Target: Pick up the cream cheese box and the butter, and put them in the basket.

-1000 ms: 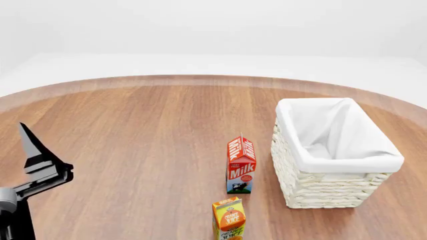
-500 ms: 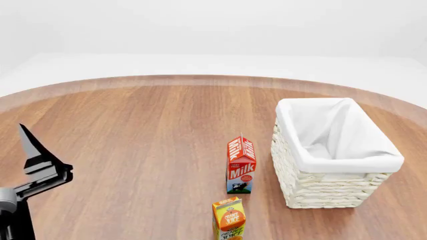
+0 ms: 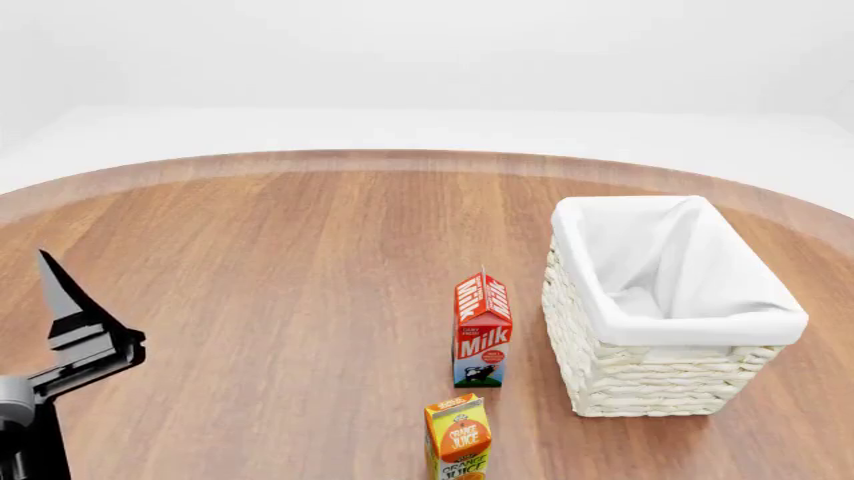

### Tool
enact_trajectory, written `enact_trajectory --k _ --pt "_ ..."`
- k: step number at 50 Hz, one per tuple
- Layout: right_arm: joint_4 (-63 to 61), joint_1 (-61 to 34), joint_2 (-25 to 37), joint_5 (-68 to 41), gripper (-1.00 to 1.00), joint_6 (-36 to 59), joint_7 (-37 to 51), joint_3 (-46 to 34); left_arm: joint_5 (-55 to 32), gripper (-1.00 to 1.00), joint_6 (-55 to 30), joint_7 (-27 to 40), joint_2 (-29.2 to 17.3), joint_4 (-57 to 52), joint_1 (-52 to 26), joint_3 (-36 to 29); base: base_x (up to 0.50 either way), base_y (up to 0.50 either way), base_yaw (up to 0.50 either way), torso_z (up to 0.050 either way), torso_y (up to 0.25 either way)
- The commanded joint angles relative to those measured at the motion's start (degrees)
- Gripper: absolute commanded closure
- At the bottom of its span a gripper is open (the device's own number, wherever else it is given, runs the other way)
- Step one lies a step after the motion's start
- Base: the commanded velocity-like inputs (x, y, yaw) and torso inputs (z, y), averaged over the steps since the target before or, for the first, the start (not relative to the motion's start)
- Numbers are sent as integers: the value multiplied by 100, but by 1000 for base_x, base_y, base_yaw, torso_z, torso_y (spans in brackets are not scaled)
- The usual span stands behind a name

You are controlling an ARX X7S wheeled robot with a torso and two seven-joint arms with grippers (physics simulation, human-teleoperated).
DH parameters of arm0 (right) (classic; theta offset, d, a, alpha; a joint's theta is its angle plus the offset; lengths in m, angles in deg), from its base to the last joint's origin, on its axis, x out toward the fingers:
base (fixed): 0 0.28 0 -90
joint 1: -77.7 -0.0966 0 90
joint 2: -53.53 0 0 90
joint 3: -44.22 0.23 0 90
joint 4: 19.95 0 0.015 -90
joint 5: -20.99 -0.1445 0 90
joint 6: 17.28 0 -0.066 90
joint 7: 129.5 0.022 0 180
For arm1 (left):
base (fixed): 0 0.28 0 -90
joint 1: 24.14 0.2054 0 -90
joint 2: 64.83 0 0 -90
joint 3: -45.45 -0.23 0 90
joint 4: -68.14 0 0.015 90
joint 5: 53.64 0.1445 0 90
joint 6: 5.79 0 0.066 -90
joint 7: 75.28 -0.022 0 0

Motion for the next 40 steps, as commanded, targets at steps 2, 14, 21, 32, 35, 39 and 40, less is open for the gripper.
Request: enact_trajectory --k 2,14,21,32,35,39,40 --pt "278 -23 -126 87 -100 21 -258 8 136 -100 85 -128 91 57 13 104 0 0 0 0 0" --pt "317 -121 -136 482 100 -109 -458 -226 120 -100 88 -115 82 41 29 119 0 0 1 0 0" --pt "318 -123 -108 551 100 -188 -406 -198 107 -100 77 -108 72 22 40 124 1 3 2 0 0" --pt "-1574 -680 27 226 100 59 829 296 81 -100 98 -97 62 27 58 158 1 1 1 0 0" --pt "-2089 -878 24 81 100 191 1215 399 92 -100 101 -94 62 25 67 155 0 0 0 0 0" --pt "-2547 -1092 -3 -193 100 330 1688 553 92 -100 103 -89 57 10 80 162 0 0 0 0 0" --pt "-2647 -1138 -1 -225 100 355 1784 581 85 -100 106 -88 54 9 84 169 0 0 0 0 0"
